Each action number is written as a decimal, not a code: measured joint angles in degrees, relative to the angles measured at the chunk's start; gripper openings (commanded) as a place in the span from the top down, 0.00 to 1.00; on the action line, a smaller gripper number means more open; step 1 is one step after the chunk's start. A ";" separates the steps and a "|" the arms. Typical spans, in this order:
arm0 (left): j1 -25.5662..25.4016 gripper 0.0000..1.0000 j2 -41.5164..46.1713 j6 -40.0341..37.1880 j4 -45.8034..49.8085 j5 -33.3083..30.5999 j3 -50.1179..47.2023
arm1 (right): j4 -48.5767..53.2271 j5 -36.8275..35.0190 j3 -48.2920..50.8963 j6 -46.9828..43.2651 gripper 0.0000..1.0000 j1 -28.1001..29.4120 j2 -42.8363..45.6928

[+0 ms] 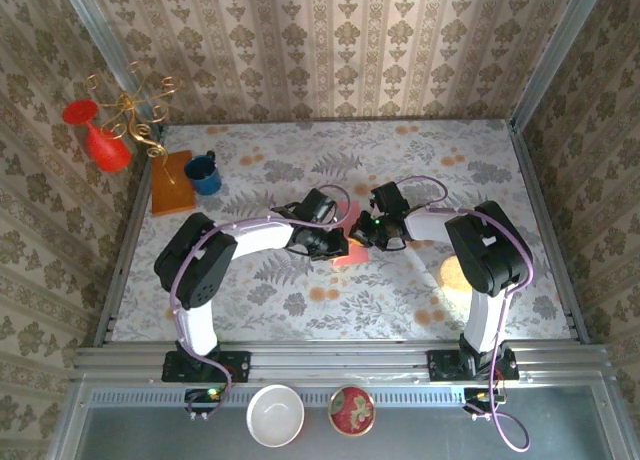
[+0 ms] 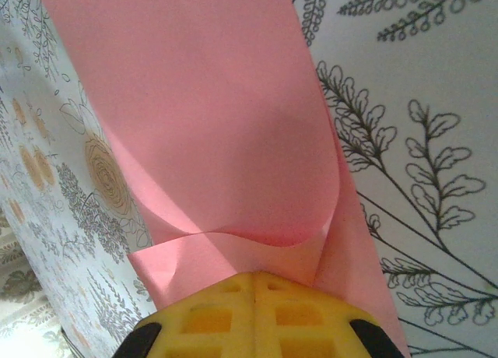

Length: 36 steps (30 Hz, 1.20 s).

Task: Fold a paper plane with a square sheet of paper (pick it up from the middle)
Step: Fold the triangle a second time at the center of the table.

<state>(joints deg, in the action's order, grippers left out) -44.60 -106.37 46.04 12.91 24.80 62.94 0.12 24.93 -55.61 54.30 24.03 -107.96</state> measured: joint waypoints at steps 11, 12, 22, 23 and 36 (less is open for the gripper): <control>0.46 0.88 -1.05 -0.15 2.80 -0.02 0.26 | -0.33 0.79 0.13 0.15 0.94 -0.31 -0.11; 0.48 0.88 -1.05 -0.15 2.89 0.00 0.26 | -0.33 0.83 0.13 0.15 0.94 -0.33 -0.13; 0.87 0.88 -1.05 0.04 3.06 0.02 0.26 | -0.79 1.14 0.35 0.17 0.94 -0.50 -0.17; 0.90 0.88 -1.07 0.13 3.02 0.04 0.26 | -0.79 1.18 0.35 0.17 0.94 -0.52 -0.20; 1.95 0.89 -1.70 1.11 1.81 1.11 -0.66 | -0.92 1.29 0.35 0.17 0.94 -0.63 -0.28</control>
<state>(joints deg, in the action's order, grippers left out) -42.65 -108.07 47.16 14.72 25.91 62.28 -0.80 26.22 -55.27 54.48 23.40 -108.25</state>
